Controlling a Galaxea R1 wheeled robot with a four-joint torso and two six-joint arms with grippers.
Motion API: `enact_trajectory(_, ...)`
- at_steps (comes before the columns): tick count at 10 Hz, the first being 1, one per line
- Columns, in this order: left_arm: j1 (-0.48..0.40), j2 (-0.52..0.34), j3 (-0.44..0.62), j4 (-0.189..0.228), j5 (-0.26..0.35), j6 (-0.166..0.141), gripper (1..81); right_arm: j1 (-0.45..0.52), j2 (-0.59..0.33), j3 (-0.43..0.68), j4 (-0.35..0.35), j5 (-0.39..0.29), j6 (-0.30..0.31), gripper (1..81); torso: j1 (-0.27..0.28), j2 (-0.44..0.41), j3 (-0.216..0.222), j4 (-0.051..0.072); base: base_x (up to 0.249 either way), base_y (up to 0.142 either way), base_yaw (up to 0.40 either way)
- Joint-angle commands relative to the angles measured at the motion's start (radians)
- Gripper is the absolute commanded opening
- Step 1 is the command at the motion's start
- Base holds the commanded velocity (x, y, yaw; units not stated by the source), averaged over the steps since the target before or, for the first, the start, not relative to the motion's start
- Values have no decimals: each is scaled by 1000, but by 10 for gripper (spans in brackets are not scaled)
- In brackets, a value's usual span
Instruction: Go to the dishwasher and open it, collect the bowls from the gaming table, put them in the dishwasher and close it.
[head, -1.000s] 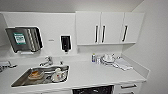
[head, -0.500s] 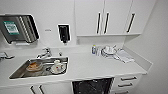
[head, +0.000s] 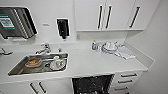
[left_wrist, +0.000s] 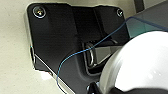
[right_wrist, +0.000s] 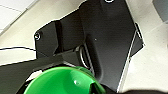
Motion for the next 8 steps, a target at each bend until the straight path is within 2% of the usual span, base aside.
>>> enact_trajectory(1, -10, -265, 284, 5, -39, 1, 10, 22, -25, 1, 1, -44, 2, 10, 0, 0, 0, 0, 0, 0, 0)
enact_trajectory(3, -11, -366, 390, 5, -54, 3, 10, 22, -28, -2, 2, -41, 2, 10, 0, 0, 0, 0, 0, 0, 0)
enact_trajectory(6, -39, -492, 468, -7, -145, -3, 10, 27, -28, -3, 2, -43, 3, 10, 0, 0, -1, 0, 0, 0, 0)
enact_trajectory(8, -132, -546, 528, -1, -160, -46, 10, 28, -29, -3, 4, -41, 3, 10, 0, 0, -1, 0, 0, 0, 0)
